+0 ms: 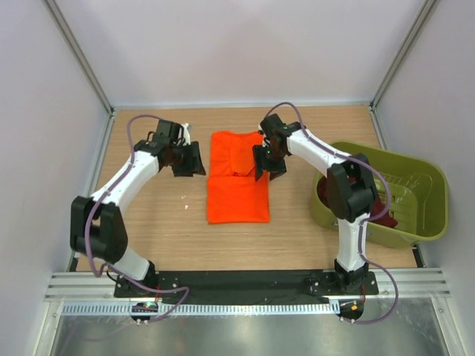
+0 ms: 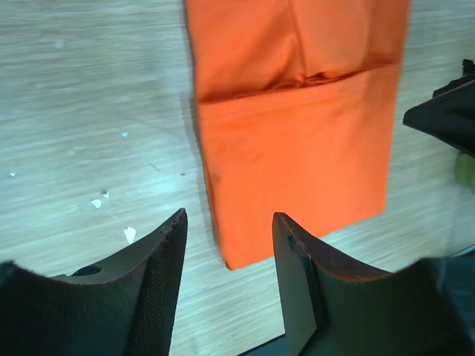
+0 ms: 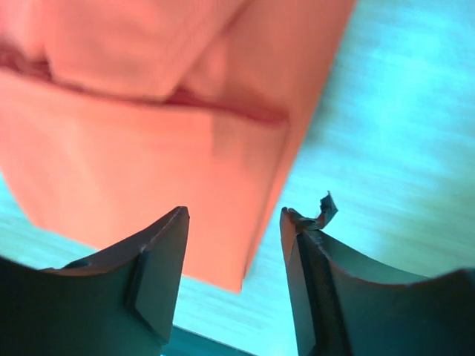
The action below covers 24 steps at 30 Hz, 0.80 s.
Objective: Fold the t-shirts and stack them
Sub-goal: Fold the tshirt
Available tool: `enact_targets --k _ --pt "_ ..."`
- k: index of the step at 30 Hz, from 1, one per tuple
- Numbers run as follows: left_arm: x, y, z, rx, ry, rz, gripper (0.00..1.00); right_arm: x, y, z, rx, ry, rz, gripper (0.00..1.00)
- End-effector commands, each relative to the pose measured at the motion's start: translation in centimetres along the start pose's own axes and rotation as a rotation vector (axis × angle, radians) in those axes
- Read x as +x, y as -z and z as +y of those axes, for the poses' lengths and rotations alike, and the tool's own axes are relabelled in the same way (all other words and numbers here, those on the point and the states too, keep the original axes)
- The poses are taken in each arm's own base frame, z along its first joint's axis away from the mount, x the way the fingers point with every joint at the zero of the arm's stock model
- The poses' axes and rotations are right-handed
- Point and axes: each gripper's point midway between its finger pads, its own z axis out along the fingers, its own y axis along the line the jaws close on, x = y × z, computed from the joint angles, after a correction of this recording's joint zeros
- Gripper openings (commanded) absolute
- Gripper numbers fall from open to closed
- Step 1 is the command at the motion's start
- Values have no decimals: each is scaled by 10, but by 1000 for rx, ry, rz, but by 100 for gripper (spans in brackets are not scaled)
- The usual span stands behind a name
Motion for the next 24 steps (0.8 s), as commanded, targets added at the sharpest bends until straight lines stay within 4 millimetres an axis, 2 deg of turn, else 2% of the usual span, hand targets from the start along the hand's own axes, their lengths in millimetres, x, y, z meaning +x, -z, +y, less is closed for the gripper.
enact_targets --k 1,3,4,5,7,9,13,14,17,20,24 --pt "50 5 11 -12 61 120 51 31 34 0 -22 6 14 61" --pt "68 5 5 35 105 142 51 43 34 1 -49 -7 8 62" --pt "71 3 7 37 110 133 51 50 31 0 -66 -11 -10 64" --pt "86 -1 13 27 127 158 53 55 29 1 -83 -16 -8 65" --pt "92 -3 8 73 130 156 54 67 21 7 -142 -33 6 65" --pt "106 -10 5 118 151 200 55 73 16 9 -178 -41 -14 66" --pt "108 -23 1 162 179 194 57 83 5 3 -171 -63 -14 65" --pt "102 -27 0 176 169 160 57 85 3 2 -168 -72 -10 65" --pt "108 -36 4 174 191 175 57 95 -4 -1 -174 -93 17 62" --pt "118 -45 5 183 221 223 56 102 -9 5 -217 -118 26 59" --pt "121 -54 7 184 242 237 52 108 -18 3 -221 -175 33 53"
